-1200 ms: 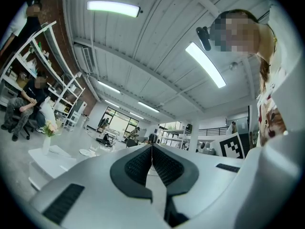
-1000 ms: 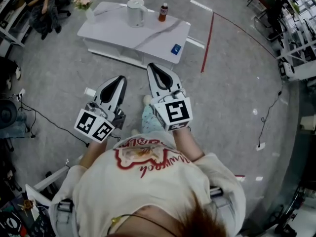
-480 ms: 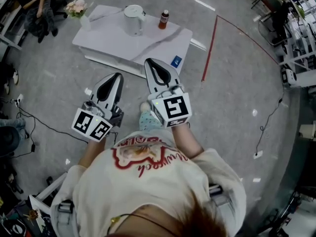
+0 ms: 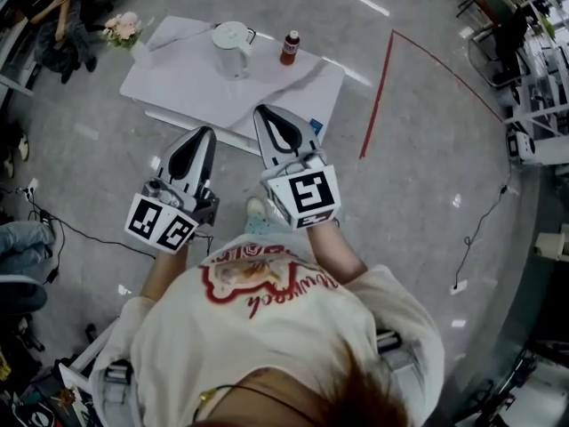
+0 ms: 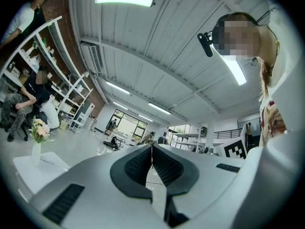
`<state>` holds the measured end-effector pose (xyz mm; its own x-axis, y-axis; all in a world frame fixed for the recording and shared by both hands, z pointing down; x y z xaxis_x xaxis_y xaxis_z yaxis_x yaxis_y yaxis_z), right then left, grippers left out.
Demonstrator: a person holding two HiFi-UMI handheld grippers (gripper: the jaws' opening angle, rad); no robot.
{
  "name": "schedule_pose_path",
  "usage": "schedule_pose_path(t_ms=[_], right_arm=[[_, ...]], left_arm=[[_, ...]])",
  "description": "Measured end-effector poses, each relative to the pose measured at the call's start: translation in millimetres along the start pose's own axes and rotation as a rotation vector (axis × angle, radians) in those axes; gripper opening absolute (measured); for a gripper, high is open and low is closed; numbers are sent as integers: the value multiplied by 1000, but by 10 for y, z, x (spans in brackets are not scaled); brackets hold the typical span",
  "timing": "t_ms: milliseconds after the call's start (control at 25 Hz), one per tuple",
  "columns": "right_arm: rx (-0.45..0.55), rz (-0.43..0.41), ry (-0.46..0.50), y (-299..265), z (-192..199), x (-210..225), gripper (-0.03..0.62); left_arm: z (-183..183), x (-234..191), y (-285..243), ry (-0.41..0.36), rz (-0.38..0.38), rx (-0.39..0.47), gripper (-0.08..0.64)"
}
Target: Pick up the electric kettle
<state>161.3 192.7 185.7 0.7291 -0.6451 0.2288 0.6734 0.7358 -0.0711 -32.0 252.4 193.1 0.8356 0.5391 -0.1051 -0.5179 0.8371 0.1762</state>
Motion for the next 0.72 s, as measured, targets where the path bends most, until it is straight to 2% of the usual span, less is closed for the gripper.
schedule_pose_path(t_ms=[200,360,720], right_arm=[[-46,-6,-7,-226,-46,301,15],[-37,-24,4,-348,-128,429,15],[-34,-23,-24,-509,-127,548,15]], left_arm=[[36,-136,-351,2,-7,3,12],[34,-177,-524,1,-10,2,12],[37,-295,-643,-3,-29,-8,12]])
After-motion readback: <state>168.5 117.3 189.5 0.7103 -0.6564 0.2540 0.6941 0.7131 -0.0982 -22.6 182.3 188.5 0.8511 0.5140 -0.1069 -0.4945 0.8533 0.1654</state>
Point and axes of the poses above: the fingertips, and each gripper's own axes: y backward along the fingers, x to its right, z out of its underside, the point moved 10 cm from there along y, backward along the fingers, and after that the axes turned 15 degrees about -y, right-handed, at the moved point
